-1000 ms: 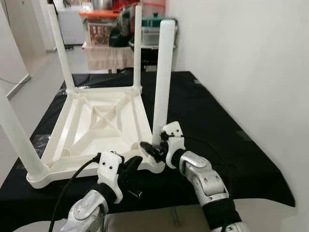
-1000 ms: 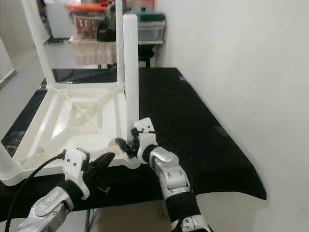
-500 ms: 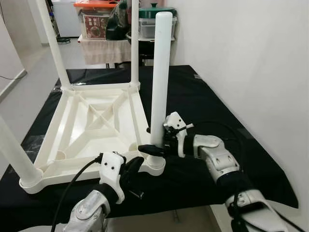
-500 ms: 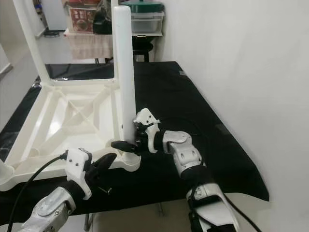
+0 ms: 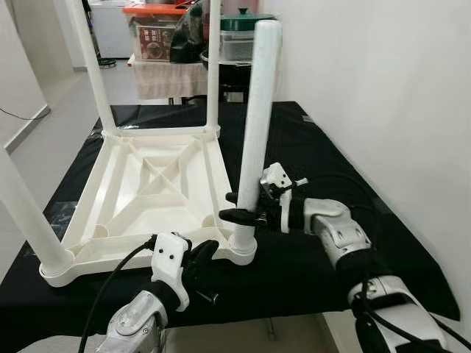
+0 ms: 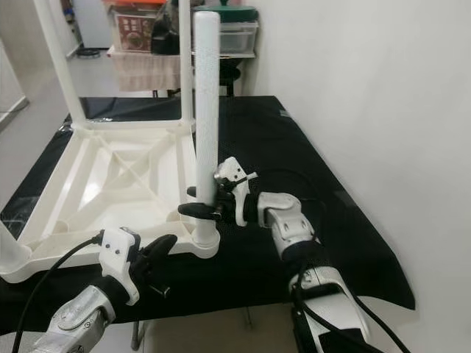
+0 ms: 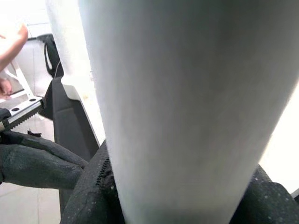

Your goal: Building children table

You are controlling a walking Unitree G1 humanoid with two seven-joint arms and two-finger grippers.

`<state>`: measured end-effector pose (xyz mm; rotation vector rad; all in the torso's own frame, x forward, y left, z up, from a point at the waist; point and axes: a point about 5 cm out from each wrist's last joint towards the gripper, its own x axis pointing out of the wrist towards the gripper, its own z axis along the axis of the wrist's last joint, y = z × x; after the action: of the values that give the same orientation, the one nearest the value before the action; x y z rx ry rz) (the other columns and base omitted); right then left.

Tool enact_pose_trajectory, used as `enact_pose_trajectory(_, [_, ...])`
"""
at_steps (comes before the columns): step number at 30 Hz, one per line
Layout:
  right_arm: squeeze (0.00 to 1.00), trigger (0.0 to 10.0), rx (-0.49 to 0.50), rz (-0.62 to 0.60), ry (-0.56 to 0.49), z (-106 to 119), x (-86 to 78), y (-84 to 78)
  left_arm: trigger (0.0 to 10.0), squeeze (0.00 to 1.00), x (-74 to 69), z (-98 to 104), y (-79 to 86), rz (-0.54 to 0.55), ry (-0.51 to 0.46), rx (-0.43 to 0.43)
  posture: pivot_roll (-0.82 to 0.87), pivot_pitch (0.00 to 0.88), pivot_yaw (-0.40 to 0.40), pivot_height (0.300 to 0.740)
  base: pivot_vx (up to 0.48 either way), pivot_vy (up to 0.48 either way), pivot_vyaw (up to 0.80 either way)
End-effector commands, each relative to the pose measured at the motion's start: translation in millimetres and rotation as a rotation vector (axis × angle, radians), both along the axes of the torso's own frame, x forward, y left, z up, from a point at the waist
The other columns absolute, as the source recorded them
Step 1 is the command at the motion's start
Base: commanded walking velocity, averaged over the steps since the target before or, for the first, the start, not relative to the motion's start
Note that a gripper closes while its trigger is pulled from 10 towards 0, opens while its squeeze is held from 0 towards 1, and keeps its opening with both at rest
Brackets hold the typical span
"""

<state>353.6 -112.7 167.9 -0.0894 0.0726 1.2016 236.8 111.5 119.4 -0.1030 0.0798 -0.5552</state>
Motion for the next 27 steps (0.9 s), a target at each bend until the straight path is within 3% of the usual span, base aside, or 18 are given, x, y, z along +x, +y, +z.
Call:
enact_pose_trajectory(1, [0.0, 0.0, 0.006, -0.022, 0.024, -14.0, -6.6, 2.5, 10.0, 0.0, -0.9, -2.8, 2.0, 0.002, 0.007, 0.008, 0.01, 0.0, -0.055, 0.74, 0.0, 0.0, 0.0])
enact_pose_trajectory(4, [0.0, 0.0, -0.003, -0.141, 0.033, -25.9, -12.4, 10.5, 10.0, 0.0, -0.9, -3.7, 3.0, 0.002, 0.008, 0.008, 0.0, 0.0, -0.058, 0.74, 0.0, 0.0, 0.0])
enact_pose_trajectory(5, [0.0, 0.0, 0.149, -0.415, 0.113, -33.4, -17.8, 25.7, 10.0, 0.0, -0.7, -4.2, 3.6, 0.002, 0.008, 0.01, 0.0, 0.0, -0.065, 0.74, 0.0, 0.0, 0.0])
enact_pose_trajectory(6, [0.0, 0.0, 0.149, -0.415, 0.113, -33.4, -17.8, 25.7, 10.0, 0.0, -0.7, -4.2, 3.6, 0.002, 0.008, 0.01, 0.0, 0.0, -0.065, 0.74, 0.0, 0.0, 0.0])
enact_pose_trajectory(7, [0.0, 0.0, 0.123, -0.501, 0.122, -42.2, -35.0, 43.4, 10.0, 0.0, 0.0, -4.0, 4.8, 0.003, 0.008, 0.01, -0.01, 0.0, -0.059, 0.74, 0.0, 0.0, 0.0])
enact_pose_trajectory(8, [0.0, 0.0, 0.014, -0.483, -0.056, -31.2, -45.2, 56.8, 10.0, 0.0, 0.4, -3.8, 5.5, 0.002, 0.008, 0.011, -0.01, 0.0, -0.053, 0.74, 0.0, 0.0, 0.0])
enact_pose_trajectory(9, [0.0, 0.0, -0.011, -0.439, -0.187, -19.7, -50.0, 64.4, 10.0, 0.0, 1.0, -5.0, 5.9, 0.0, 0.01, 0.013, -0.04, 0.0, -0.033, 0.74, 0.0, 0.0, 0.0])
enact_pose_trajectory(11, [0.0, 0.0, -0.019, -0.393, -0.198, -19.0, -48.2, 65.4, 10.0, 0.0, 1.4, -5.8, 6.1, 0.001, 0.011, 0.013, -0.04, 0.0, -0.033, 0.74, 0.0, 0.0, 0.0])
enact_pose_trajectory(13, [0.0, 0.0, 0.02, -0.505, -0.001, -35.8, -31.7, 46.7, 10.0, 0.0, 2.8, -4.6, 3.9, -0.007, 0.009, 0.01, 0.0, 0.0, -0.056, 0.74, 0.0, 0.0, 0.0])
enact_pose_trajectory(17, [0.0, 0.0, 0.023, -0.486, 0.034, -38.6, -31.8, 48.5, 10.0, 0.0, 3.4, -3.8, 3.7, -0.005, 0.005, 0.011, -0.02, 0.0, -0.039, 0.74, 0.0, 0.0, 0.0])
enact_pose_trajectory(18, [0.0, 10.0, 0.037, -0.465, 0.023, -35.9, -33.4, 50.5, 10.0, 0.0, 3.5, -3.6, 3.8, 0.0, 0.004, 0.01, -0.01, 0.0, -0.043, 0.74, 0.0, 0.0, 0.0])
enact_pose_trajectory(19, [0.0, 10.0, 0.037, -0.465, 0.023, -35.9, -33.4, 50.5, 10.0, 0.0, 3.5, -3.6, 3.8, 0.0, 0.004, 0.01, -0.01, 0.0, -0.043, 0.74, 0.0, 0.0, 0.0])
enact_pose_trajectory(20, [0.92, 10.0, 0.059, -0.452, 0.046, -34.0, -33.6, 49.8, 10.0, 0.0, 3.5, -3.3, 3.7, 0.004, 0.003, 0.009, -0.02, 0.0, -0.041, 0.74, 0.0, 0.0, 0.0])
enact_pose_trajectory(22, [0.92, 10.0, 0.076, -0.45, 0.067, -33.1, -33.4, 48.4, 10.0, 0.0, 3.5, -3.1, 3.5, 0.005, 0.002, 0.008, -0.02, 0.0, -0.041, 0.74, 0.0, 0.0, 0.0])
enact_pose_trajectory(23, [1.0, 10.0, 0.1, -0.442, 0.094, -29.8, -35.5, 49.0, 10.0, 0.0, 3.6, -2.9, 3.2, 0.003, 0.003, 0.007, -0.02, 0.0, -0.039, 0.74, 0.0, 0.0, 0.0])
enact_pose_trajectory(27, [1.0, 10.0, 0.106, -0.404, 0.056, -15.1, -31.0, 46.8, 10.0, 0.0, 3.8, -2.8, 2.6, -0.004, 0.005, 0.005, -0.02, 0.0, -0.035, 0.74, 0.0, 0.0, 0.0])
